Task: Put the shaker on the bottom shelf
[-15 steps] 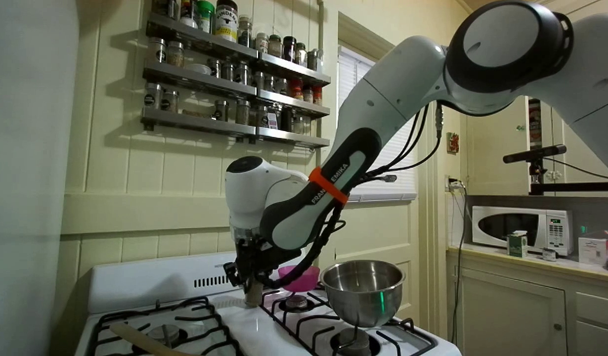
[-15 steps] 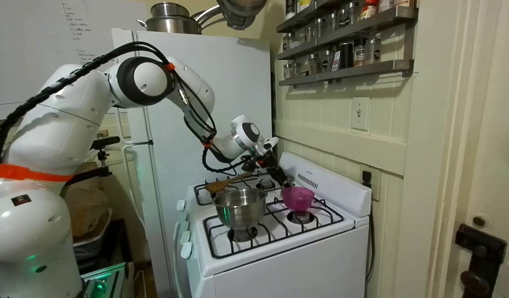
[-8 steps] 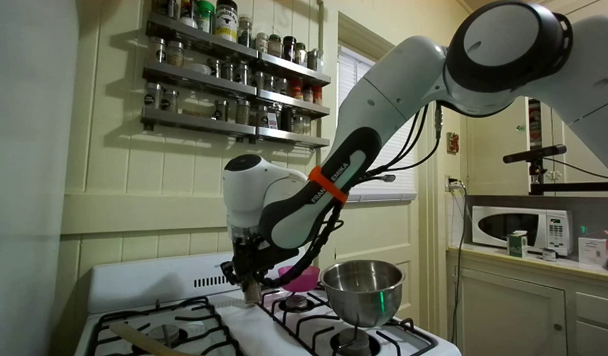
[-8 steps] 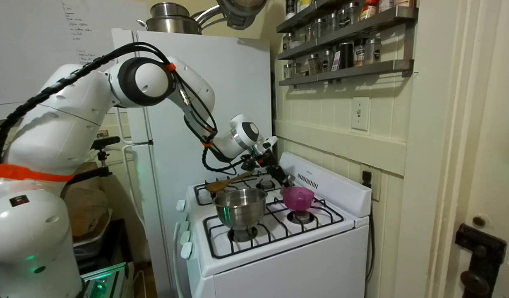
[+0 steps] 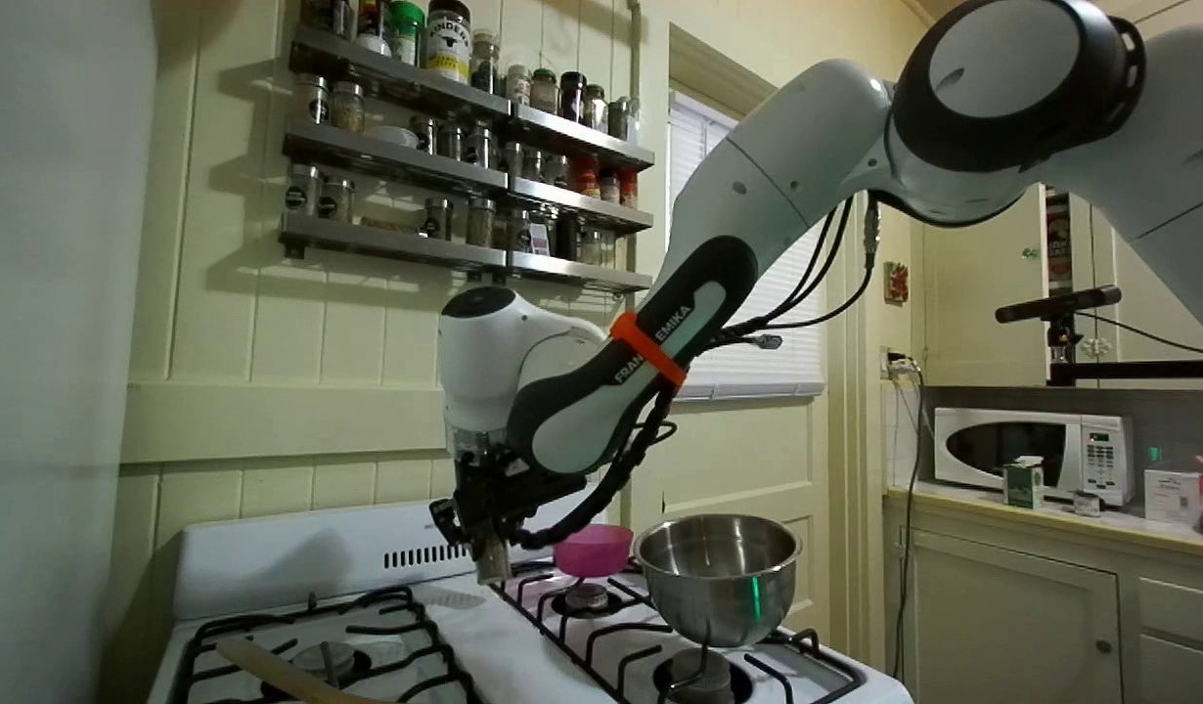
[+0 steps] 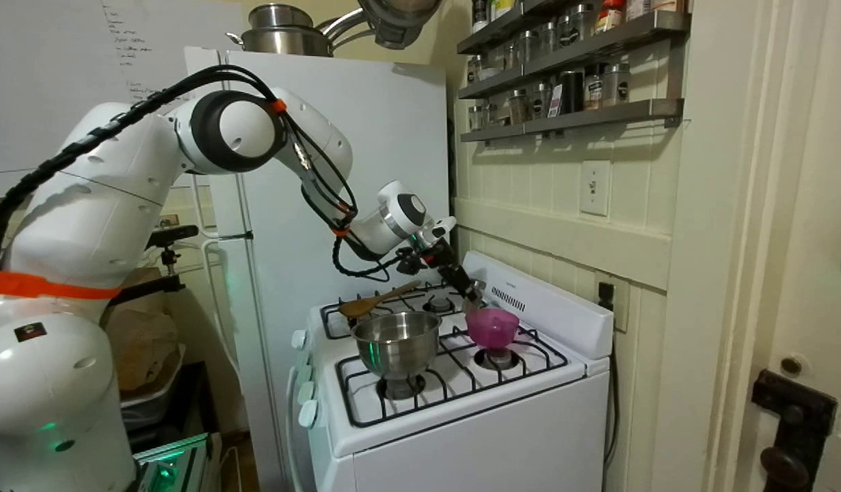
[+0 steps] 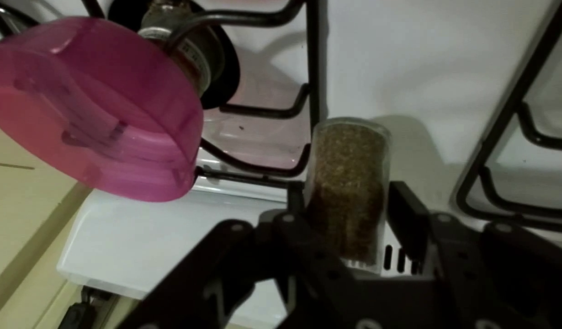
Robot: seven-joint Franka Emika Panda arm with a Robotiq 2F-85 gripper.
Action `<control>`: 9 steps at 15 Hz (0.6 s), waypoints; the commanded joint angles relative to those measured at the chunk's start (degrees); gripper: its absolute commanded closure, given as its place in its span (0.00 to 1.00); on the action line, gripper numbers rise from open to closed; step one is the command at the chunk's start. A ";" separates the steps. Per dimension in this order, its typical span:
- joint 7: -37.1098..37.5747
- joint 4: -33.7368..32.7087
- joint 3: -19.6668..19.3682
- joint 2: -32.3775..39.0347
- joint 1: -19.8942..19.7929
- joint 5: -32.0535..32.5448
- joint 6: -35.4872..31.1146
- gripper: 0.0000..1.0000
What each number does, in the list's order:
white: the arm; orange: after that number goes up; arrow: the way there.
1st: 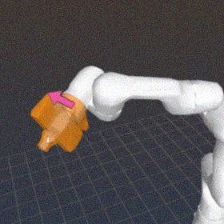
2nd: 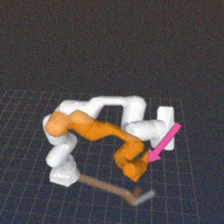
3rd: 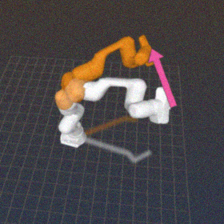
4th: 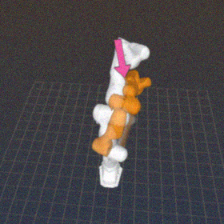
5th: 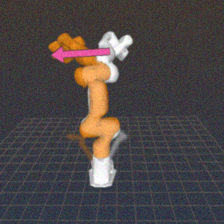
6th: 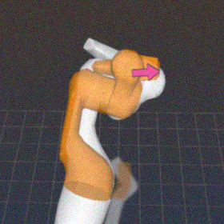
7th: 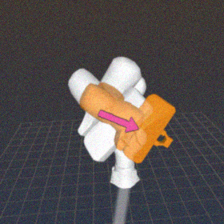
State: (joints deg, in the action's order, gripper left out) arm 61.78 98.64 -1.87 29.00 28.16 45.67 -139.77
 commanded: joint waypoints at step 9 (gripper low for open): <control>0.72 7.43 10.54 -21.19 -1.39 -4.58 19.27 0.76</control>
State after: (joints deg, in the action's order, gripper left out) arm 61.85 100.95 5.68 15.78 27.95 43.41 -125.87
